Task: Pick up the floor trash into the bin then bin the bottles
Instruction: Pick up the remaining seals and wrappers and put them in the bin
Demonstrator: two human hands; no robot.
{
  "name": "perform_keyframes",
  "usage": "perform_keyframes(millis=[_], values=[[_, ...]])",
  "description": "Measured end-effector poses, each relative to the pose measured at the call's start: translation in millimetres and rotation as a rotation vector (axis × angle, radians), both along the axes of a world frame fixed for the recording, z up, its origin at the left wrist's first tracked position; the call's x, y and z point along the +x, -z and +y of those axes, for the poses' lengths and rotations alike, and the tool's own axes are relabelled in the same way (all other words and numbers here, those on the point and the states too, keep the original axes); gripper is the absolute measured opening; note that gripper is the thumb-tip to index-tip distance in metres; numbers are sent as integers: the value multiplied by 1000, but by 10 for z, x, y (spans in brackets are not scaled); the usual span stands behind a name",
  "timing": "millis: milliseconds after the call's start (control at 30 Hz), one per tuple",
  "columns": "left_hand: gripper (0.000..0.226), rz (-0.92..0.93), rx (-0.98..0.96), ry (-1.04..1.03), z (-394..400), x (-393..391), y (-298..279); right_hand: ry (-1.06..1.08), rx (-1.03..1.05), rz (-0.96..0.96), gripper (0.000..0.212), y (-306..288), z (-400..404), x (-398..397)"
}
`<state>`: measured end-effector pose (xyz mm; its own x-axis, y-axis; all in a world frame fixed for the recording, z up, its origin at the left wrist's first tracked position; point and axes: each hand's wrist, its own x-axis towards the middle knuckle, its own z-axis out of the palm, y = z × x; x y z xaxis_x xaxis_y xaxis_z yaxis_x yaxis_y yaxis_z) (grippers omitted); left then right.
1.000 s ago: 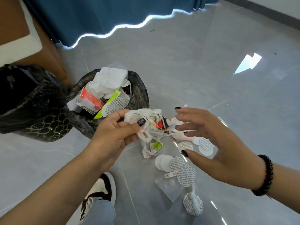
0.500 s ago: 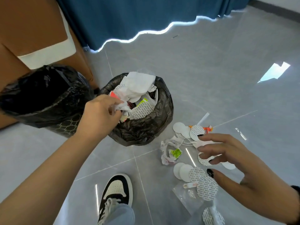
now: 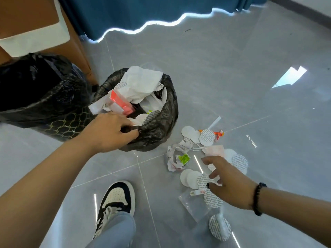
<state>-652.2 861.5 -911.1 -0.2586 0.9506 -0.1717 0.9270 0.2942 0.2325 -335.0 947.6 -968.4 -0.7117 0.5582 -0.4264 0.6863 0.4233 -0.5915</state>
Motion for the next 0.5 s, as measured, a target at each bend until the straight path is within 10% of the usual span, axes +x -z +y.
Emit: perform_keyframes(millis=[200,500], values=[[50,146,14,49,-53,99,121,-244,137,-427,62,343,70,-85],[46,130,334,1,-334,198,270,-109,211,-405,66,1012,235,-478]])
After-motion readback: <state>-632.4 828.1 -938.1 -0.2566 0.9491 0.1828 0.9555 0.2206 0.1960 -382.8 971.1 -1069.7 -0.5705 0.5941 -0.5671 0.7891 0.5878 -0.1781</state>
